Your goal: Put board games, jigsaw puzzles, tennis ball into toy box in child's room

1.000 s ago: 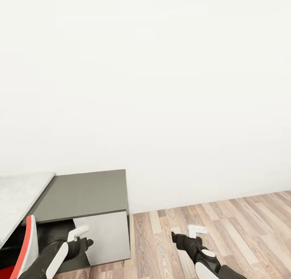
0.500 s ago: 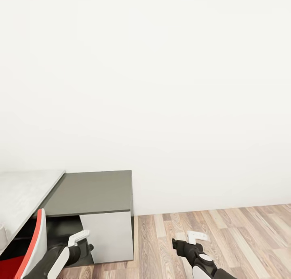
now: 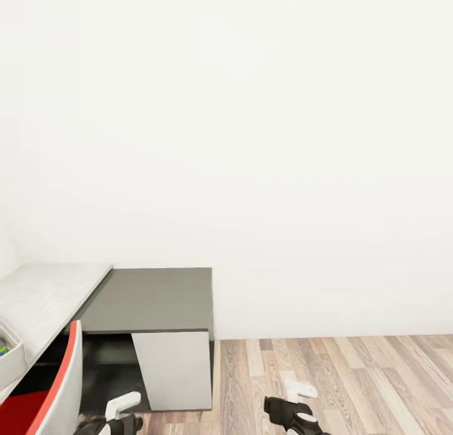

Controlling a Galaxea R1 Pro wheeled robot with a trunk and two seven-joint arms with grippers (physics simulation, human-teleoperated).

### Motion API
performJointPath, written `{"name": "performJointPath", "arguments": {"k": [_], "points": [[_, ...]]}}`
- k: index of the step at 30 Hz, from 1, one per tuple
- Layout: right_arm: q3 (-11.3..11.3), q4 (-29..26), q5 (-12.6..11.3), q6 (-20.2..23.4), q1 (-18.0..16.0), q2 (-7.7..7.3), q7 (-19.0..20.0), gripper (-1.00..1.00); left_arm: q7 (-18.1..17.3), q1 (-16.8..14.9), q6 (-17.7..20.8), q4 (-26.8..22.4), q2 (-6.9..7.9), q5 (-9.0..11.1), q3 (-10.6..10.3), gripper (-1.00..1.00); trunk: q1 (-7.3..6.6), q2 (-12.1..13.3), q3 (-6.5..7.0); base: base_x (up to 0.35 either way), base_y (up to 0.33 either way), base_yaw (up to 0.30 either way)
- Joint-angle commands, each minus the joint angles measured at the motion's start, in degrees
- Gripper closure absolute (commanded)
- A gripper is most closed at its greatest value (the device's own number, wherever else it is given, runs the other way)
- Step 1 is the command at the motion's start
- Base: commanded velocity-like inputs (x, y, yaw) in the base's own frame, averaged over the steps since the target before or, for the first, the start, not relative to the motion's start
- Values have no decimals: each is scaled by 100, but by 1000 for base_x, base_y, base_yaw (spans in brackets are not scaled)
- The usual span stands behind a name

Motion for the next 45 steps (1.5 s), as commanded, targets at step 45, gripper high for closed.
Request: {"name": "performJointPath", "arguments": {"k": [45], "points": [[13, 4011, -34, -670, 331, 1204, 1007, -100, 31, 1081, -2419, 2212, -329, -16, -1027, -100, 2, -5, -205, 0, -14, 1]]}}
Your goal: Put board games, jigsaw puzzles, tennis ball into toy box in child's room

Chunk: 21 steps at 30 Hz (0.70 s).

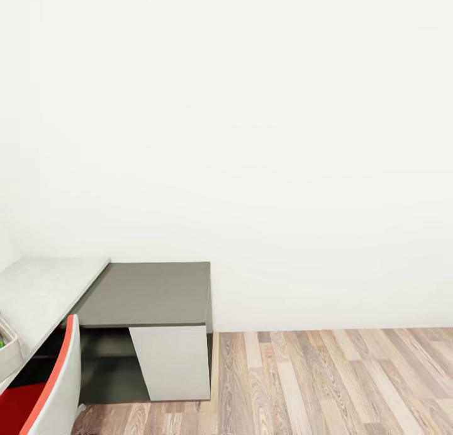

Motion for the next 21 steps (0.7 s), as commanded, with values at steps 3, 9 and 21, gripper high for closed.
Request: {"name": "performJointPath", "arguments": {"k": [3, 9, 21], "points": [[47, -5, -54, -7, 23, 1, -25, -100, 16, 14, 1, -1, -4, 46, -45, -100, 3, -10, -37, -97, 0, 0], [52, -5, -48, -6, 112, 0, -25, -100, 16, 76, 3, -1, -7, 56, -39, -100, 3, -10, -93, -271, 0, 0], [61, -5, -34, -26, 246, -2, -28, -100, -3, 202, -28, -1, -62, 53, -32, -100, 3, -10, -183, -121, 0, 0]]}}
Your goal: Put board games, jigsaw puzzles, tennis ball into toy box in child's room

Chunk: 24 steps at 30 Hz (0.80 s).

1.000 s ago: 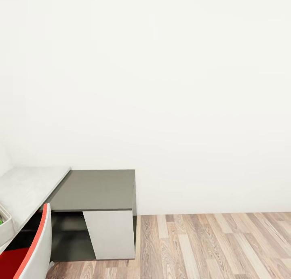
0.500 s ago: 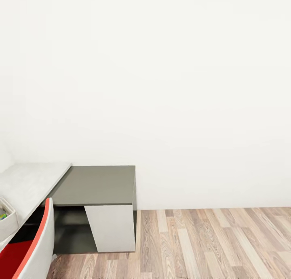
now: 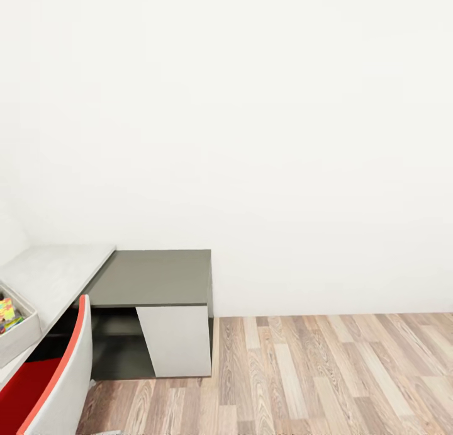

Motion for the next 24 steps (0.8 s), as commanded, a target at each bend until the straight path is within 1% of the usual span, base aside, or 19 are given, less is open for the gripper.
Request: {"name": "performJointPath", "arguments": {"k": [1, 8, 10, 15, 24], "points": [[49, -5, -59, -25, -4, 0, -27, -100, 24, 4, -13, -1, -6, 39, -49, -100, 3, -13, -14, -6, 0, 0], [60, -5, -7, -60, -1, 0, -24, -100, 35, 45, -28, -1, -46, 32, -52, -100, 3, -13, -17, -1, 0, 0], [64, -5, 104, -34, -2, 0, -23, -100, 37, 98, -34, -1, -50, 15, -56, -100, 3, -13, -17, 0, 0, 0], [59, -1, 203, -29, 3, -13, -25, -100, 42, 129, -41, -1, -51, -5, -57, -100, 3, -13, -17, 0, 0, 0], [50, 8, 191, -65, 135, -33, -32, -100, 45, 144, -40, -1, -46, -6, -64, -100, 3, -13, -17, 0, 0, 0]]}}
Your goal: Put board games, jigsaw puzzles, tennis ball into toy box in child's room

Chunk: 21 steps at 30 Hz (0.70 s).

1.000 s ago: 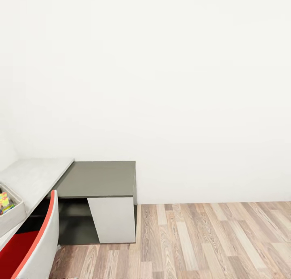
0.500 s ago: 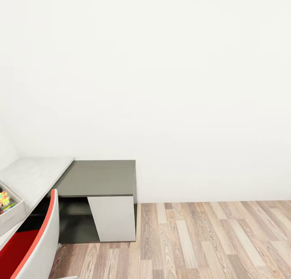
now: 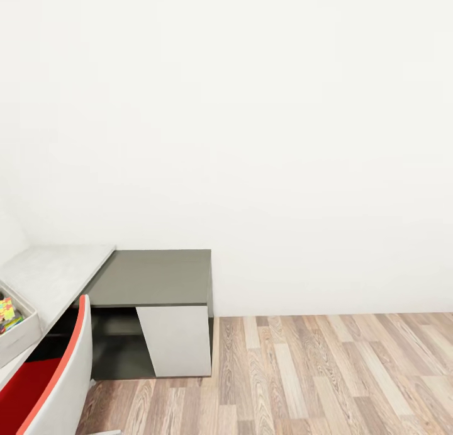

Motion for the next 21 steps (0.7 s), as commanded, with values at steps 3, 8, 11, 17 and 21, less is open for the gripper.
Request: {"name": "performJointPath", "arguments": {"k": [3, 8, 11, 17, 21], "points": [[52, -3, -50, 13, 6, 18, -24, -100, 22, 9, -10, -1, -7, 40, -52, -100, 3, -12, -13, 0, 0, 0], [54, 5, -49, 43, 68, 19, -24, -100, 25, 68, -6, 0, -19, 9, -59, -100, 3, -12, -13, 0, 0, 0], [51, 8, -52, 45, 143, 0, -24, -100, 25, 137, -11, -1, -23, -6, -59, -100, 3, -12, -15, 0, 0, 0], [46, 93, -61, 55, 186, -42, -28, -100, 20, 176, 6, -1, 17, 3, -54, -100, 3, -12, -53, 0, 0, -49], [39, 236, -67, 34, 190, -47, -31, -100, 18, 180, -18, -43, 47, -14, -43, -100, 3, -12, -85, 0, 0, -77]]}}
